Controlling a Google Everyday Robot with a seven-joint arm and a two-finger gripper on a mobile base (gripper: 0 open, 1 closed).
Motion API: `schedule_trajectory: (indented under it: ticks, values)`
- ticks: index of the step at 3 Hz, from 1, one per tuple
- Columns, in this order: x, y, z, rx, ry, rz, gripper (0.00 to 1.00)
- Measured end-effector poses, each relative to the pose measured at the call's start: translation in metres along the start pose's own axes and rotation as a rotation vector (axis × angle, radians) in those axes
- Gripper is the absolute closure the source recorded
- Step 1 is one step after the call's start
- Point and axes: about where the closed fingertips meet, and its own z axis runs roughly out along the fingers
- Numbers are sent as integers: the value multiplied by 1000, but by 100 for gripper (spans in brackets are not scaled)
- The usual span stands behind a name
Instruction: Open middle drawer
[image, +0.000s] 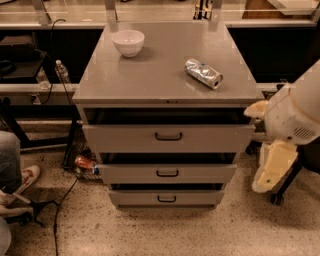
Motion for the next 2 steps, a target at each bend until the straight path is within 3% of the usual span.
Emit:
schedule_trajectory:
  ticks: [1, 2]
  values:
    - [16, 43, 89, -96, -78, -40, 0]
    - [33, 86, 163, -217, -121, -27, 0]
